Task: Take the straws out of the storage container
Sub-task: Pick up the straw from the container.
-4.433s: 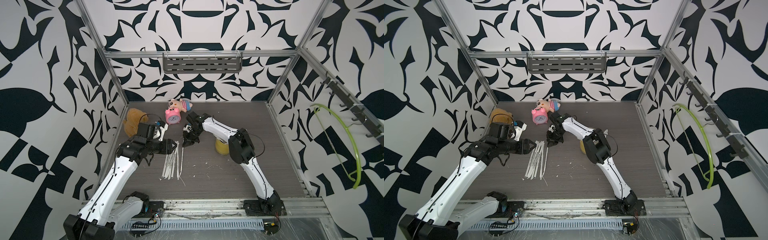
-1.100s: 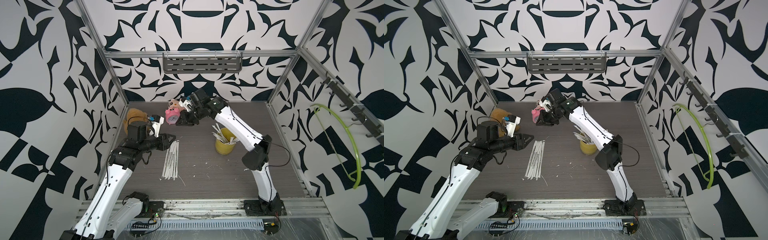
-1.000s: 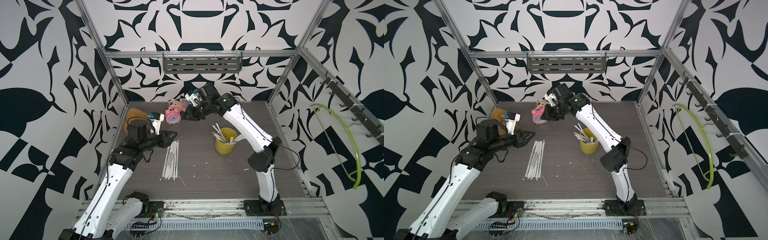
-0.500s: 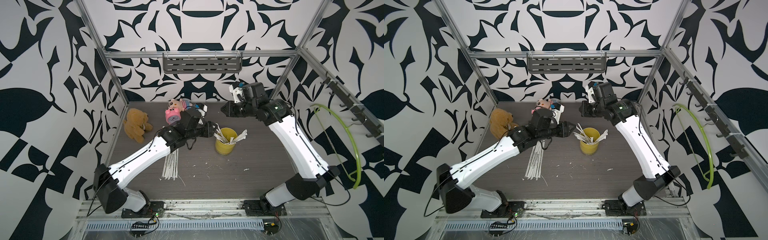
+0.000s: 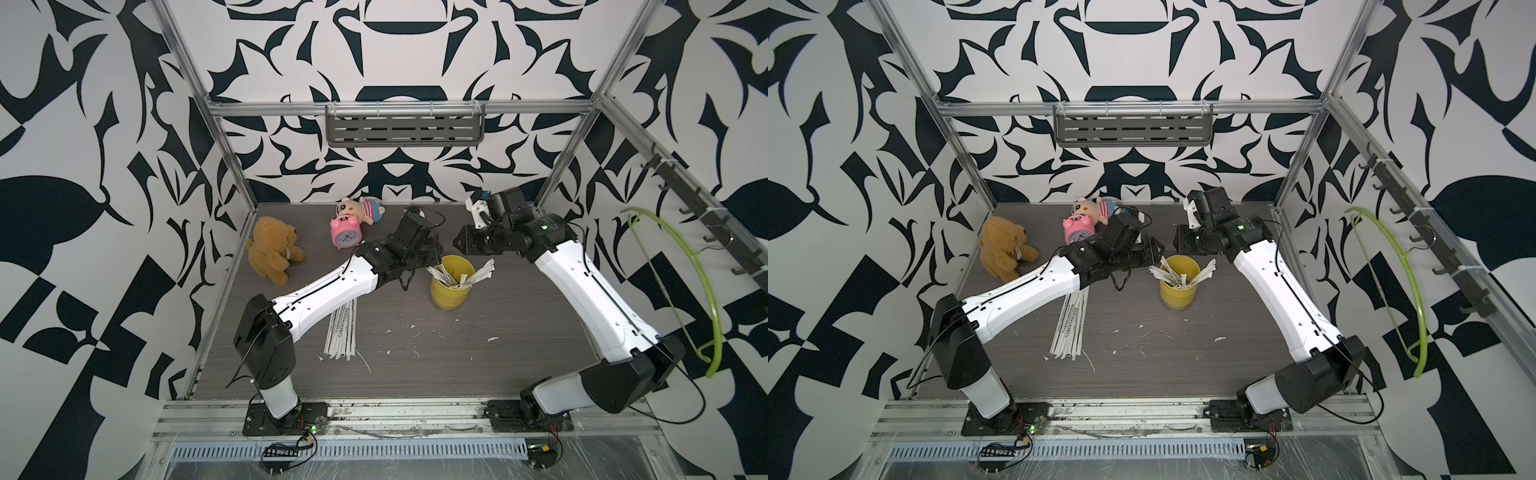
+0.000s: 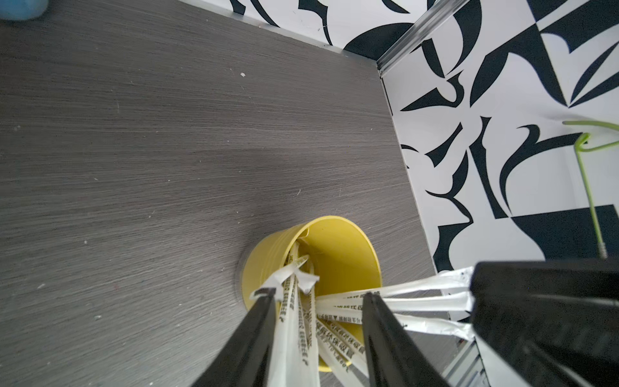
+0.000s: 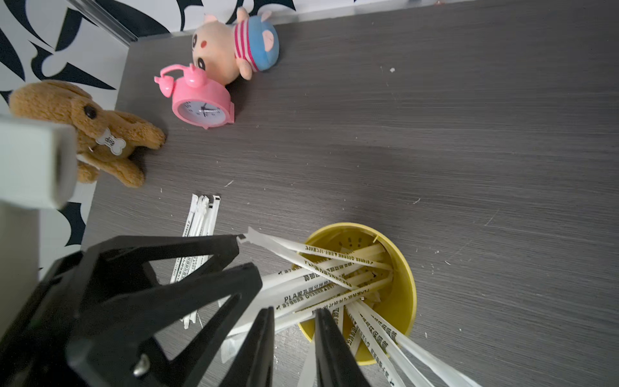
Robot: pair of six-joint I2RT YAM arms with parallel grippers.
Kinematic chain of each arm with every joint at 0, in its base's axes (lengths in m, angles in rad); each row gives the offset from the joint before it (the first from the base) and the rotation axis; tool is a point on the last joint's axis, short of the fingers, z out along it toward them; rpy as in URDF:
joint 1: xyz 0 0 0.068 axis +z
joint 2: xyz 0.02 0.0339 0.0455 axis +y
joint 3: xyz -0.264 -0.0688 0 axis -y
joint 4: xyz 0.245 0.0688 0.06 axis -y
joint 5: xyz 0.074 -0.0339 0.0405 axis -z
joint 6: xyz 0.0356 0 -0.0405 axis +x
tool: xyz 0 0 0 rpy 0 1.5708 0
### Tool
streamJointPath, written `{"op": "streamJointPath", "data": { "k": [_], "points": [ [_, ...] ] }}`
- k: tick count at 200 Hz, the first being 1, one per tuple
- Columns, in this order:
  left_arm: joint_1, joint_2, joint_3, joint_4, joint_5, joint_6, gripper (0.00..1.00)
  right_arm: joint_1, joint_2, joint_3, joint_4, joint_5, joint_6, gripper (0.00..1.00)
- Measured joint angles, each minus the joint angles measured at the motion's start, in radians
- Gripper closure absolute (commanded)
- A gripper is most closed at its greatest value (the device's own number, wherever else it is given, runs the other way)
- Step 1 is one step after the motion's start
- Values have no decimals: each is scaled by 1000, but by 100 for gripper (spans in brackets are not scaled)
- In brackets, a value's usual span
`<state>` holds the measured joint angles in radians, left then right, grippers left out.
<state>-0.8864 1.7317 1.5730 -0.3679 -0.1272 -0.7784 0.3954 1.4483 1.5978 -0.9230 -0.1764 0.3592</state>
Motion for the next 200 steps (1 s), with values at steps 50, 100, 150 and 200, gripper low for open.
{"op": "streamJointPath", "data": {
  "k": [50,100,150,200],
  "points": [
    [-2,38,35,-22,4,-13,60,-10,-54,-63,14,-11,-17,73],
    [-13,102,89,-26,25,-12,69,-21,-82,-92,28,-20,-27,74],
    [-14,131,90,-48,37,-6,69,-23,-82,-101,31,-29,-27,74],
    [-14,135,91,-64,37,16,69,-23,-82,-101,42,-41,-27,75]
  ]
}}
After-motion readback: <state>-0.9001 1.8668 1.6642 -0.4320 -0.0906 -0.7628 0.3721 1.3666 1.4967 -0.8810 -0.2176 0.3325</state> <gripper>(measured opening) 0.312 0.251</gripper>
